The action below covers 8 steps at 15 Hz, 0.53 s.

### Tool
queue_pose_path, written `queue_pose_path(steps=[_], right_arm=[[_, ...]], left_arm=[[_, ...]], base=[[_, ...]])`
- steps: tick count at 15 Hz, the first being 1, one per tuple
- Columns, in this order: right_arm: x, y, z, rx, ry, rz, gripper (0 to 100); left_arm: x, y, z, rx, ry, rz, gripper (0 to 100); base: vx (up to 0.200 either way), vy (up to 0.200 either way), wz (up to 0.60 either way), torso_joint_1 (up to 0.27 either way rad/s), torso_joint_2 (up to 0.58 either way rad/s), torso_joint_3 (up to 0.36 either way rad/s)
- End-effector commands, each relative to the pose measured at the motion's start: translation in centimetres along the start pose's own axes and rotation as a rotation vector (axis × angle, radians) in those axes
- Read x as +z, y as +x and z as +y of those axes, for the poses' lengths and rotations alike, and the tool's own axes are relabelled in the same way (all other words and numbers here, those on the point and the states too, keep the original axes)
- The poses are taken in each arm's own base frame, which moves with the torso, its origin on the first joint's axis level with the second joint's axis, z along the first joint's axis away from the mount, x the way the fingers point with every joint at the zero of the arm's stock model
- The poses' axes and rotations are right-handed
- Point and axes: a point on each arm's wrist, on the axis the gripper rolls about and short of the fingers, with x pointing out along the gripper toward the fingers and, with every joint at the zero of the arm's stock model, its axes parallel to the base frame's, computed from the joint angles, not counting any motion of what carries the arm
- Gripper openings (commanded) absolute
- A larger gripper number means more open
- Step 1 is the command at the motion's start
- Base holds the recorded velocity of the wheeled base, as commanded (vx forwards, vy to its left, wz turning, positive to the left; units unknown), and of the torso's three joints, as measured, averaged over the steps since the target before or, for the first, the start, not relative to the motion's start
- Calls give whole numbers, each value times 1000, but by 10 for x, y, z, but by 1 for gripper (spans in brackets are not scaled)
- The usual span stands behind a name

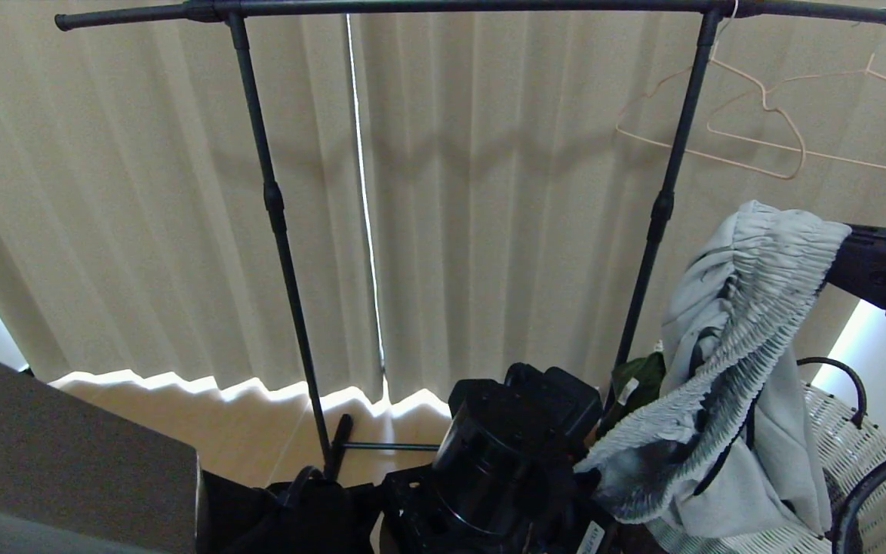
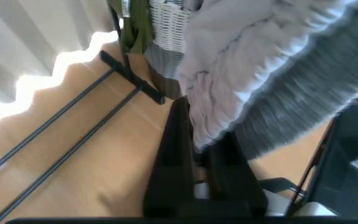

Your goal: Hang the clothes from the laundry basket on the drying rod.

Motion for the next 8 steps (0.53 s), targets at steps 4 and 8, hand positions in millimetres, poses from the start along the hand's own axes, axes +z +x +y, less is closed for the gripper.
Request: queue_pose_path(steps=[4, 8], right_arm=[[-11, 6, -3, -15, 5, 55, 0], [-11, 16, -4, -18, 4, 61, 0]], left_arm=[[31, -53, 10, 199, -24, -143, 0], [72, -155, 33, 275, 45, -245, 0]], base=[[0, 0, 0, 0, 0, 0], [0, 0, 0, 0, 0, 0]])
